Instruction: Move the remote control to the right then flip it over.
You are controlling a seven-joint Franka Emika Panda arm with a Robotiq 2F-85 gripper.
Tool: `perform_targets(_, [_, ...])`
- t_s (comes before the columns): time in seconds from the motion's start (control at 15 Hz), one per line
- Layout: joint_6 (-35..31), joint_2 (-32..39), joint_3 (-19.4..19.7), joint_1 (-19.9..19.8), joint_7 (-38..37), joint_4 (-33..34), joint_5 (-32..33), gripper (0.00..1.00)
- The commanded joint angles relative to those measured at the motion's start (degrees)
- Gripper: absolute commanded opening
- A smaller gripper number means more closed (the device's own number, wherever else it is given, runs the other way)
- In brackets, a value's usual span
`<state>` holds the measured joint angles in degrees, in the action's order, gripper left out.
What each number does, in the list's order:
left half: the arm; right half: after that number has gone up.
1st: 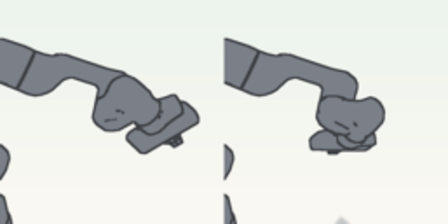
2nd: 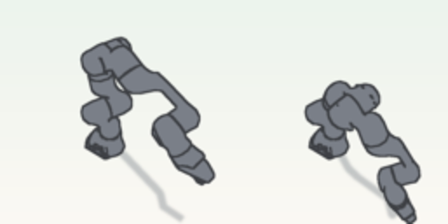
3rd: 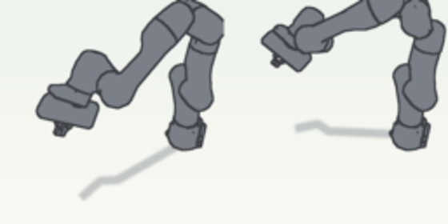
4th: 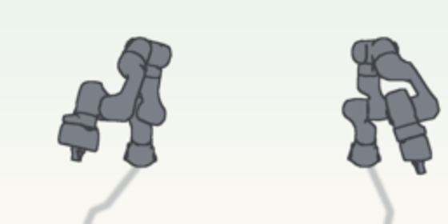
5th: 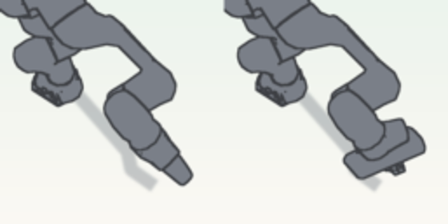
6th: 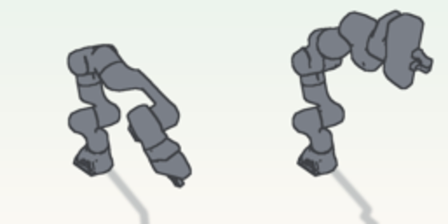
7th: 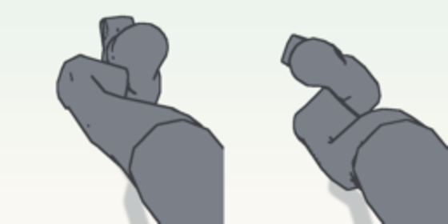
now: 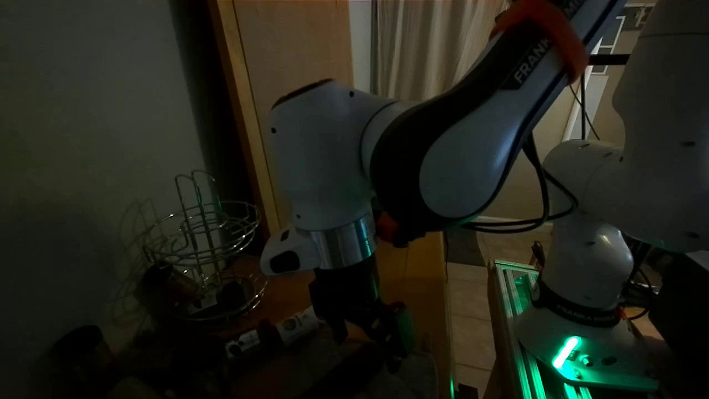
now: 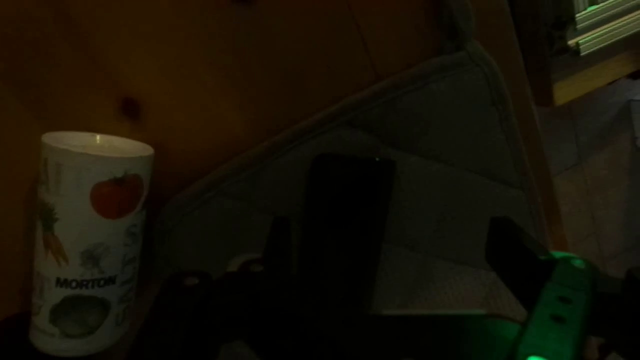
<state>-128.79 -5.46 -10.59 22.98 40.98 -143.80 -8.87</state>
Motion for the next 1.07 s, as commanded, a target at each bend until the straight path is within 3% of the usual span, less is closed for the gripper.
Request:
perform_targets(0.0, [-2.8,2.0,-1.6,-1.7,1.6,0.2,-2.5,0.9])
perform_targets(0.07, [-3.7,2.4,-1.7,-2.0,1.3,0.3,-2.3,0.86])
perform_targets(0.13, [-4.5,2.7,-1.8,-2.2,1.4,0.3,-2.4,0.7])
perform_targets(0.33, [-6.3,3.5,-2.1,-2.9,1.1,0.2,-2.2,0.46])
perform_targets(0.4, [-6.6,3.8,-2.2,-3.1,1.0,0.3,-2.1,0.87])
perform_targets(0.53, [-7.4,4.2,-2.4,-3.4,0.9,0.3,-1.8,0.86])
perform_targets(0.6, [-7.7,4.5,-2.5,-3.5,0.8,0.3,-1.9,0.91])
perform_targets(0.67, [-7.9,4.8,-2.6,-3.7,0.7,0.4,-1.9,0.83])
perform_targets(0.73, [-8.2,4.9,-2.8,-3.8,0.5,0.4,-1.8,0.56])
perform_targets(0.87, [-8.3,5.2,-2.9,-3.9,0.4,0.4,-1.8,0.54])
perform_targets(1.0, [-8.6,5.6,-3.1,-4.1,0.0,0.4,-1.5,0.39])
